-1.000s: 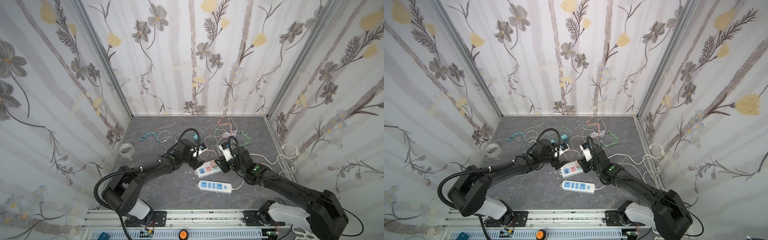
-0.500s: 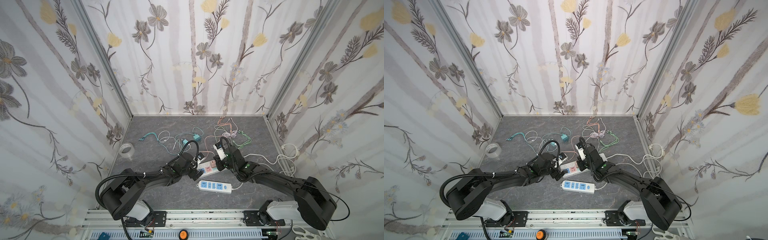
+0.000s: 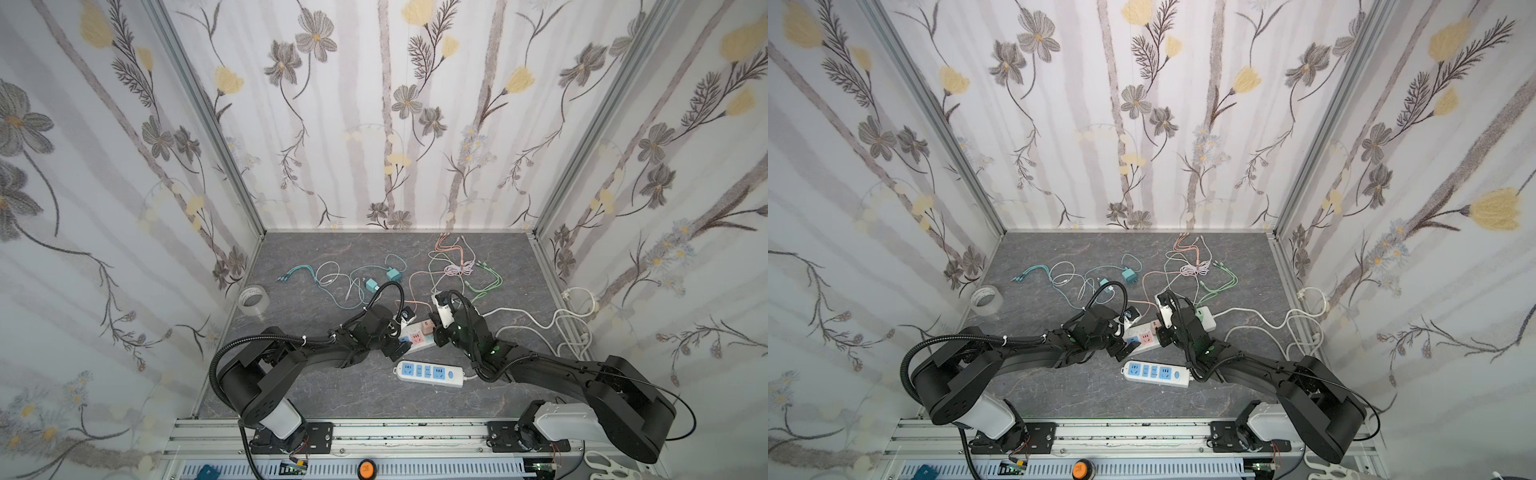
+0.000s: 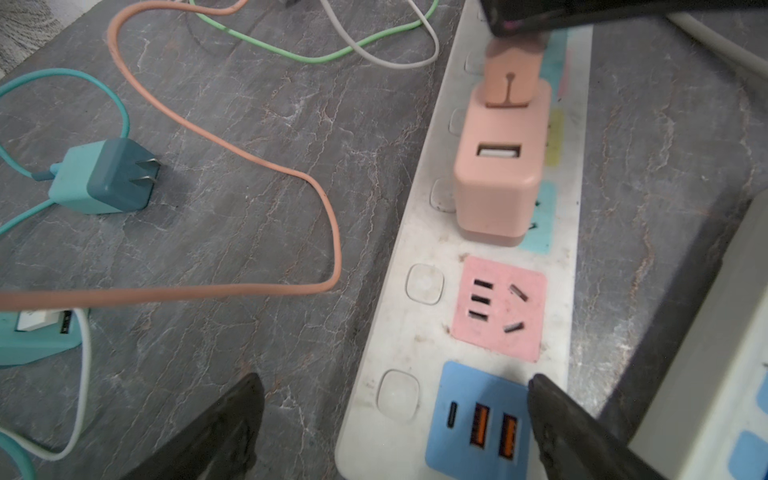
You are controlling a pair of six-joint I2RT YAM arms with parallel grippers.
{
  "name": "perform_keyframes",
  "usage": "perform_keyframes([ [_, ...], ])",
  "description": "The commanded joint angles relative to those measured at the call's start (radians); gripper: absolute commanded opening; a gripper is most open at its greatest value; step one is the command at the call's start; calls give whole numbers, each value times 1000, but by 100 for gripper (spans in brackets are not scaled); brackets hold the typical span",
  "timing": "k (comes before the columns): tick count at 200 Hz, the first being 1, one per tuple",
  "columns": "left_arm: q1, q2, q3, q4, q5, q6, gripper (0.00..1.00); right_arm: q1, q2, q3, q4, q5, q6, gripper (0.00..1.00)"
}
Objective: Insert the plug
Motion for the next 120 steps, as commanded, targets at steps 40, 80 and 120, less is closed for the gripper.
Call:
perform_keyframes([
  [40, -2, 31, 31, -120, 35, 62, 99, 43, 17, -111, -109, -37, 17, 0],
  [80, -1, 81, 95, -161, -69, 101, 97, 42, -3, -54, -159, -26, 19, 28],
  [120, 1, 154, 178, -175, -117, 115, 97, 19, -196, -22, -322, -32, 69, 59],
])
